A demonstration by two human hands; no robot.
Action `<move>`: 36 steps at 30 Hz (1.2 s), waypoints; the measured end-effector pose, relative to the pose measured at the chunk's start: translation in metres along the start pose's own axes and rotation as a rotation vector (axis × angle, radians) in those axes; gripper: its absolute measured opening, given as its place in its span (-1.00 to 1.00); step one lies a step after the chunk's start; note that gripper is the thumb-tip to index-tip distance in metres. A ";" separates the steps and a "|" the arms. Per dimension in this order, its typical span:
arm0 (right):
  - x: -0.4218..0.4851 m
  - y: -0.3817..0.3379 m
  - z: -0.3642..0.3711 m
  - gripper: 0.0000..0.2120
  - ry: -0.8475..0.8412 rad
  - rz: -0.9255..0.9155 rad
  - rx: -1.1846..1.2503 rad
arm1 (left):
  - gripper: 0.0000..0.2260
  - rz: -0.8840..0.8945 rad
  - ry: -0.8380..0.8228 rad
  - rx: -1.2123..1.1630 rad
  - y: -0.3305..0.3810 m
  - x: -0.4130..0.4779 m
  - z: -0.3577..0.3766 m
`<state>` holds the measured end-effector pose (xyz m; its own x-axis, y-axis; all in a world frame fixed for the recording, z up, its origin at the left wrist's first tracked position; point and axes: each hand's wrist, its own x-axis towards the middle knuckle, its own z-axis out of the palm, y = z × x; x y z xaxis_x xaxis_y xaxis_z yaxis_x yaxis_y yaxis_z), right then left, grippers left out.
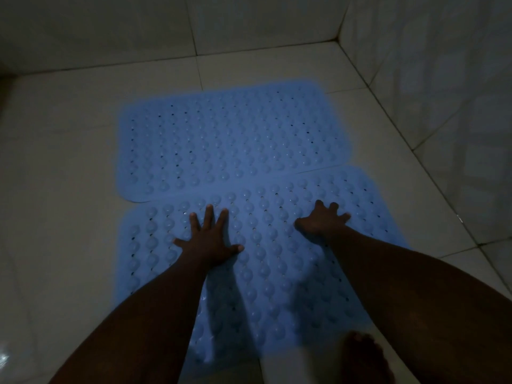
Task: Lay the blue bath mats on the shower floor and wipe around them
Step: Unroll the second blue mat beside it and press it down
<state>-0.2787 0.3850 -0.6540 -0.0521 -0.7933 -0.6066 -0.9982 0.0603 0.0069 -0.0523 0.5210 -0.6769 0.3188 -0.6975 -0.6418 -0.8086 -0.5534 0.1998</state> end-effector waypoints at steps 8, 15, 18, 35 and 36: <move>0.001 0.001 -0.002 -0.12 0.005 0.017 0.059 | -0.04 0.023 0.033 0.020 -0.001 -0.003 -0.001; 0.007 0.014 0.029 -0.04 0.058 -0.035 0.085 | -0.02 0.013 0.083 0.067 0.000 -0.004 0.009; 0.005 0.017 0.044 -0.06 0.139 -0.053 0.064 | -0.03 0.032 0.119 0.140 -0.002 -0.002 0.011; 0.006 0.018 0.044 -0.14 0.202 -0.064 0.122 | -0.13 -0.003 0.221 0.082 0.013 0.000 0.010; 0.006 0.018 0.044 -0.15 0.207 -0.068 0.122 | -0.14 0.003 0.227 0.088 0.012 0.000 0.011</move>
<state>-0.2953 0.4080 -0.6924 -0.0025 -0.9046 -0.4262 -0.9891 0.0650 -0.1320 -0.0677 0.5193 -0.6819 0.4113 -0.7888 -0.4567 -0.8465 -0.5164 0.1295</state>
